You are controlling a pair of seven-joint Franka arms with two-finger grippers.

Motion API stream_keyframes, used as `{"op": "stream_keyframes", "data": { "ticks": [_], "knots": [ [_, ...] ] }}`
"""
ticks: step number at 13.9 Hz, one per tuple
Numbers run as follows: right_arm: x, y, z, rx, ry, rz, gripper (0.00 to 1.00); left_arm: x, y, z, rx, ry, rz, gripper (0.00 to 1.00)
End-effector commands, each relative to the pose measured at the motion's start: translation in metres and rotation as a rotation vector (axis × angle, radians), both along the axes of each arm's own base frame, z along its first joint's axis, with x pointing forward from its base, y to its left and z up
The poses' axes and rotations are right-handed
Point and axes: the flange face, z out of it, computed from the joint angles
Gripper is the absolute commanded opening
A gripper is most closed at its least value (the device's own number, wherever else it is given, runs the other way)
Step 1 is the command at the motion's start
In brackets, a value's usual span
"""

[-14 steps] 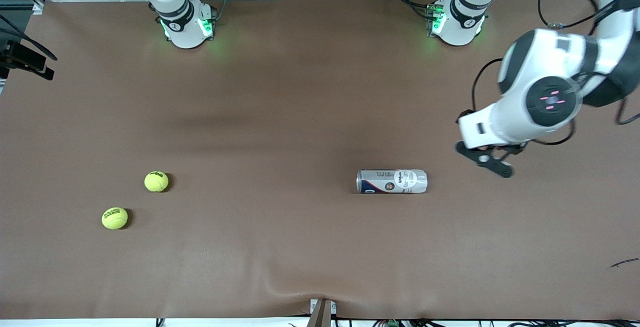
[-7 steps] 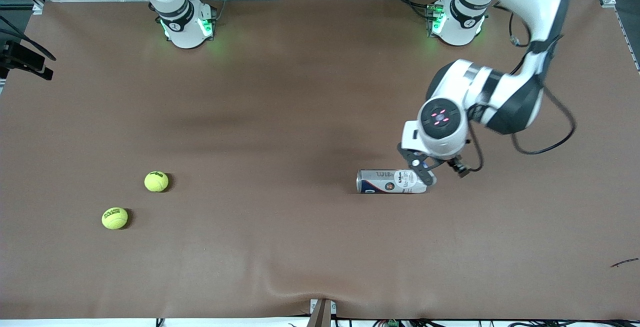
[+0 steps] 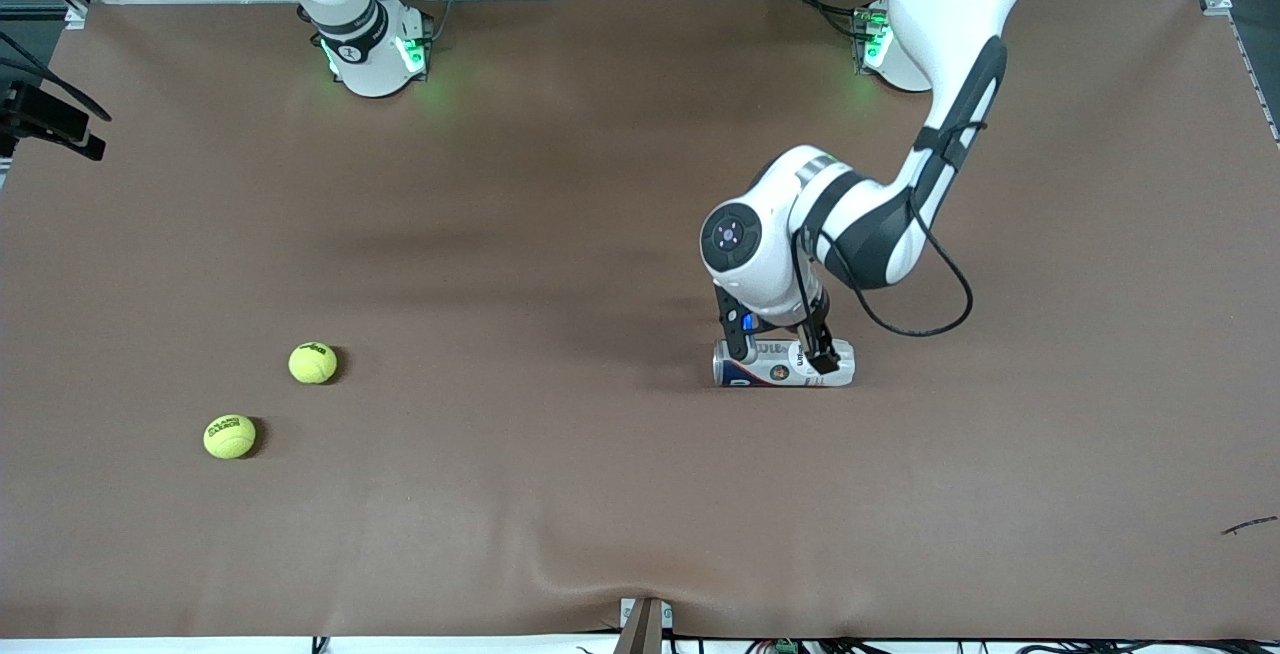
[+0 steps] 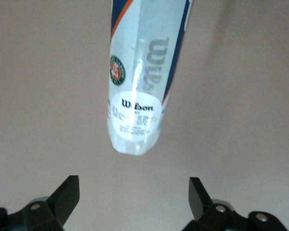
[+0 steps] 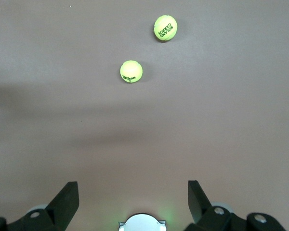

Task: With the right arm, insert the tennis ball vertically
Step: 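Close the left gripper around the clear tube's body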

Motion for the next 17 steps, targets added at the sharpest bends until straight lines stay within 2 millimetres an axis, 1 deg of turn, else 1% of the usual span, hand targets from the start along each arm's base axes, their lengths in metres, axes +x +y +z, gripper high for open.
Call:
{"op": "stream_keyframes", "data": {
  "ticks": [1, 2, 3, 5, 6, 9, 11, 16, 17],
  "knots": [
    [0.0, -0.003, 0.003, 0.004, -0.004, -0.006, 1.0, 0.014, -0.003, -0.016, -0.017, 0.009, -0.07, 1.0],
    [0.0, -0.002, 0.003, 0.004, -0.002, -0.005, 1.0, 0.014, -0.002, -0.03, -0.018, 0.022, -0.071, 1.0],
    [0.0, -0.002, 0.003, 0.004, -0.002, -0.005, 1.0, 0.018, 0.002, -0.044, -0.022, 0.041, -0.078, 1.0],
    [0.0, -0.002, 0.003, 0.004, -0.004, -0.005, 1.0, 0.012, -0.013, -0.054, -0.03, 0.034, -0.108, 1.0],
    [0.0, -0.002, 0.003, 0.004, -0.004, -0.005, 1.0, 0.011, -0.012, -0.062, -0.025, 0.042, -0.108, 1.0],
    [0.0, -0.003, 0.003, 0.004, -0.004, -0.008, 1.0, 0.01, -0.012, -0.073, -0.013, 0.047, -0.101, 1.0],
    [0.001, -0.002, 0.002, 0.004, 0.0, -0.005, 1.0, 0.006, -0.013, -0.086, 0.012, 0.051, -0.117, 1.0],
    [0.001, -0.002, 0.002, 0.004, 0.0, -0.005, 1.0, 0.009, -0.007, -0.107, 0.082, 0.031, -0.164, 1.0],
    [0.001, -0.002, 0.002, 0.006, -0.001, -0.003, 1.0, 0.008, -0.008, -0.108, 0.083, 0.031, -0.168, 1.0]
  ]
}}
